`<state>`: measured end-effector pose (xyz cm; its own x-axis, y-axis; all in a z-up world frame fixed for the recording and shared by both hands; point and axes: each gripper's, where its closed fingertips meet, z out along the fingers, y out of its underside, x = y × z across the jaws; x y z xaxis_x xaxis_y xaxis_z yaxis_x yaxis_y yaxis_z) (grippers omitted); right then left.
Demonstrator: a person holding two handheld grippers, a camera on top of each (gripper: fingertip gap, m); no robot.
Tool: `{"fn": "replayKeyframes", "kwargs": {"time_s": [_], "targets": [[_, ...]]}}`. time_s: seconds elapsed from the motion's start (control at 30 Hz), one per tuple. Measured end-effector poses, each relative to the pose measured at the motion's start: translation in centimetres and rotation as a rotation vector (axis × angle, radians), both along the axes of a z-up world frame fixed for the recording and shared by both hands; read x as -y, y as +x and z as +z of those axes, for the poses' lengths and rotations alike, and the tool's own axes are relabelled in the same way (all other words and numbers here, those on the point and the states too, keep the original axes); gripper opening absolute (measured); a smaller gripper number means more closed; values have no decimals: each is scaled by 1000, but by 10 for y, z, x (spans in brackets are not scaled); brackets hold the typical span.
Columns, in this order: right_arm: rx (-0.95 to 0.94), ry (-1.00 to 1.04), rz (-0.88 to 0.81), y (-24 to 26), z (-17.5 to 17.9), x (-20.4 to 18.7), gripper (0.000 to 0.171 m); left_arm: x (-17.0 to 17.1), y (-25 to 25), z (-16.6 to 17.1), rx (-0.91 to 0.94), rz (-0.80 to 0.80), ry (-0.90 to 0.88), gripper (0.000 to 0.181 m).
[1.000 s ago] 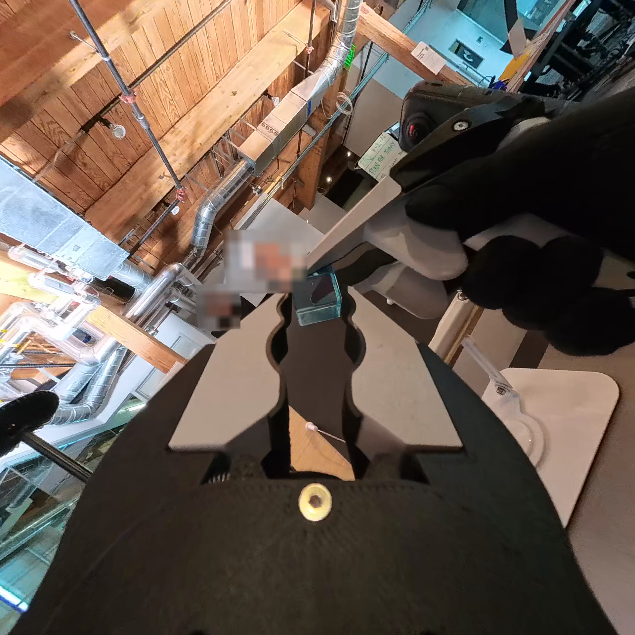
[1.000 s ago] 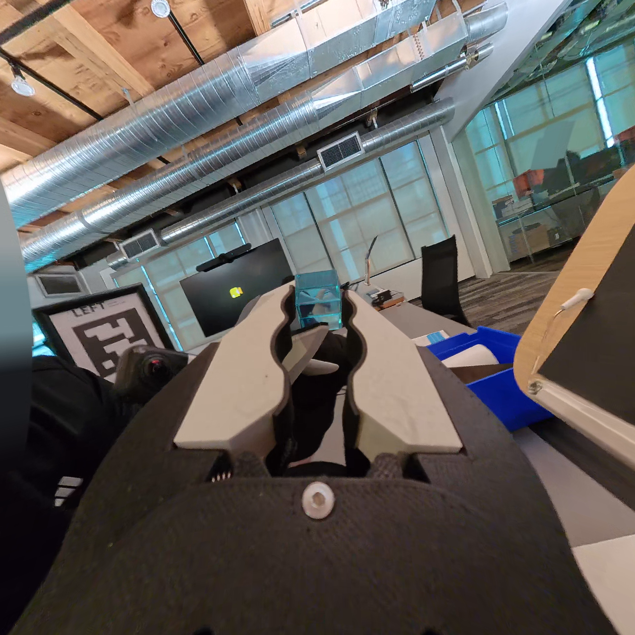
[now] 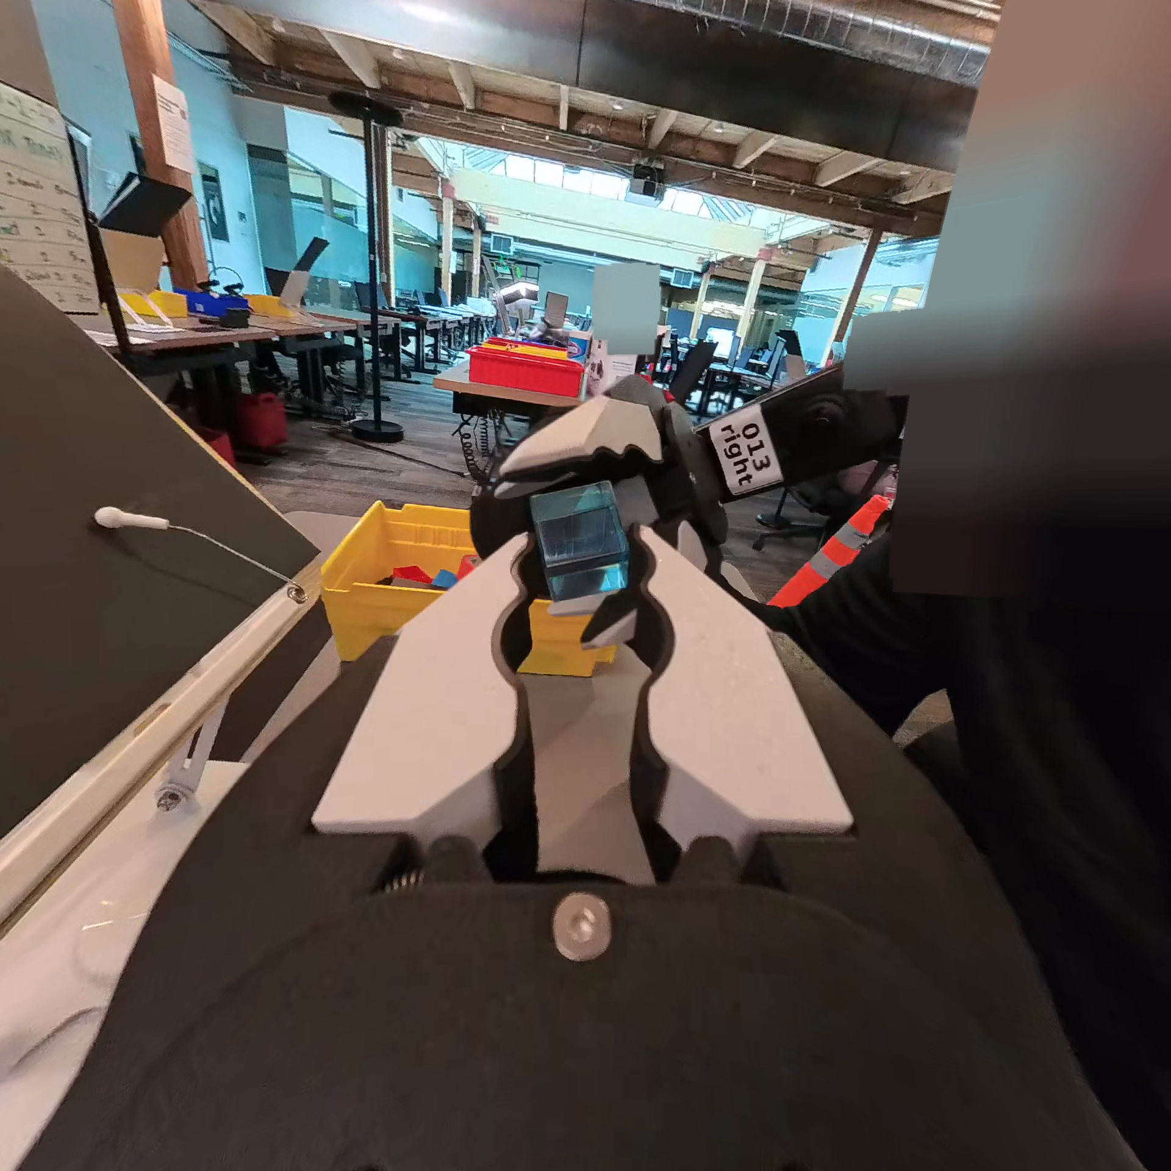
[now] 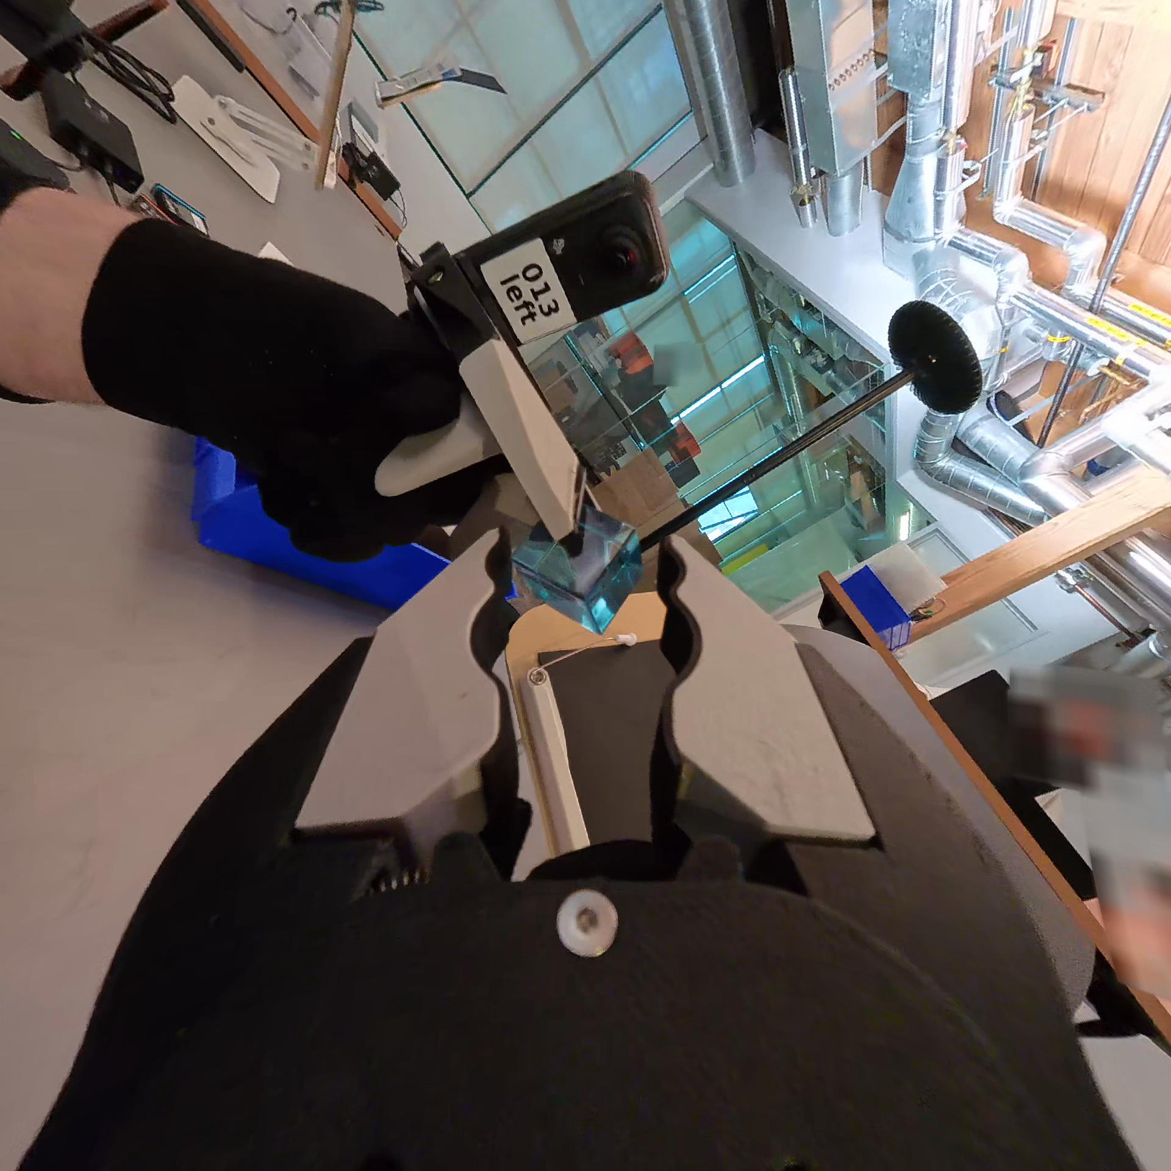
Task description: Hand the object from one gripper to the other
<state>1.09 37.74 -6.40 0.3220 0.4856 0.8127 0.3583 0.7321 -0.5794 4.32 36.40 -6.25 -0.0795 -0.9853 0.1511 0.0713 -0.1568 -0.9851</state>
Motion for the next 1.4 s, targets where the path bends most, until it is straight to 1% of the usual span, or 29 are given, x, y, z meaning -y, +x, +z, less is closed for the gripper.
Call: {"fn": "replayKeyframes", "kwargs": {"time_s": [0.17,0.33,0.63,1.03,1.13,1.27,1.33,1.4], "targets": [[-4,-32,40,0,-1,4,38,2,-1,0,17,-29,-8,26],[-17,-82,70,0,-2,5,44,4,-1,-1,21,-41,10,26],[-23,-155,139,0,-3,12,42,10,-2,-1,20,-53,63,26],[-23,-157,122,1,-2,9,42,8,0,1,46,-59,45,26],[-31,-160,114,3,-1,7,41,7,1,2,54,-46,45,27],[-73,-198,105,9,3,1,41,0,-5,11,95,-2,37,40],[-141,-275,128,14,9,-3,41,-7,-8,14,93,74,88,46],[-216,-383,182,20,14,-6,41,-11,-11,17,78,160,183,50]]}}
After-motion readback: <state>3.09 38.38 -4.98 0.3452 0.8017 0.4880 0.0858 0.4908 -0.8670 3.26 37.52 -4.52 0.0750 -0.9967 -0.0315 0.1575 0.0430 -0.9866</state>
